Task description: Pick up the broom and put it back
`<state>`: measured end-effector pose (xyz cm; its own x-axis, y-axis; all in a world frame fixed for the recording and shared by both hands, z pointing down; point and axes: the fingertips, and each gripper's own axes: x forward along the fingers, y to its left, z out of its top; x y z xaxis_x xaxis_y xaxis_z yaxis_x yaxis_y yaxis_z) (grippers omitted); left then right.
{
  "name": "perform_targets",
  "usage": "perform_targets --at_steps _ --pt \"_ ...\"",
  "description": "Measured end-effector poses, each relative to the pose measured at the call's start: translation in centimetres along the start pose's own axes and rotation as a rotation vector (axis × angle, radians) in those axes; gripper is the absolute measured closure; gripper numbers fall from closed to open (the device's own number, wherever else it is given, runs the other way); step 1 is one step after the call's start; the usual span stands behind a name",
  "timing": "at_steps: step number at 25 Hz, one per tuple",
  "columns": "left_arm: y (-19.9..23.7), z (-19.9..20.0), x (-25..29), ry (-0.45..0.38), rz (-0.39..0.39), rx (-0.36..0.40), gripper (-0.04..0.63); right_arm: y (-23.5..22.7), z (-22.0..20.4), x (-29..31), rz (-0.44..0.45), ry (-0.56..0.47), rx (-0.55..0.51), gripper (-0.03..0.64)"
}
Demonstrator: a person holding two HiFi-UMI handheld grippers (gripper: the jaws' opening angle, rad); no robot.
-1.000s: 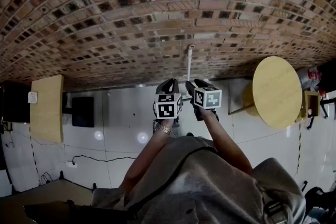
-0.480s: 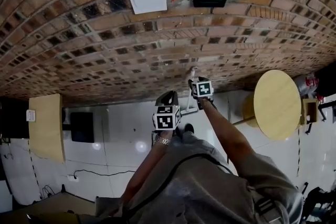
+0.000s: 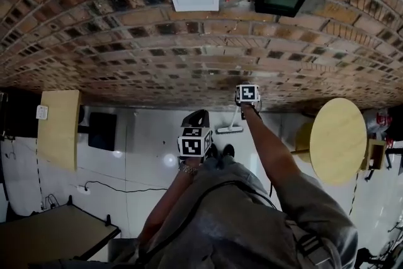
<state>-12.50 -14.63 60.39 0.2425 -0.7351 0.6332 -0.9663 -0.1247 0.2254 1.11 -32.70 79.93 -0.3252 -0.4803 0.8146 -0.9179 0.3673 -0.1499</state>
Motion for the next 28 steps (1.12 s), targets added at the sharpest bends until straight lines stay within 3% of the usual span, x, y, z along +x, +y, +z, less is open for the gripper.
perform_targets --at_steps 10,18,23,28 --pt "-2.8 4.1 2.7 -0.054 -0.078 0.082 0.606 1.4 -7.7 -11.4 0.052 -0.048 0.004 0.518" --pt "-6.2 5.8 5.7 -0.070 -0.142 0.150 0.606 4.3 0.4 -21.9 0.090 -0.177 -0.022 0.515" --pt "-7.4 5.4 6.4 -0.035 -0.174 0.111 0.607 5.3 2.4 -23.0 0.108 -0.170 -0.023 0.515" --pt "-7.4 5.8 6.3 -0.037 -0.148 0.160 0.618 6.3 2.7 -22.5 0.135 -0.158 -0.041 0.514"
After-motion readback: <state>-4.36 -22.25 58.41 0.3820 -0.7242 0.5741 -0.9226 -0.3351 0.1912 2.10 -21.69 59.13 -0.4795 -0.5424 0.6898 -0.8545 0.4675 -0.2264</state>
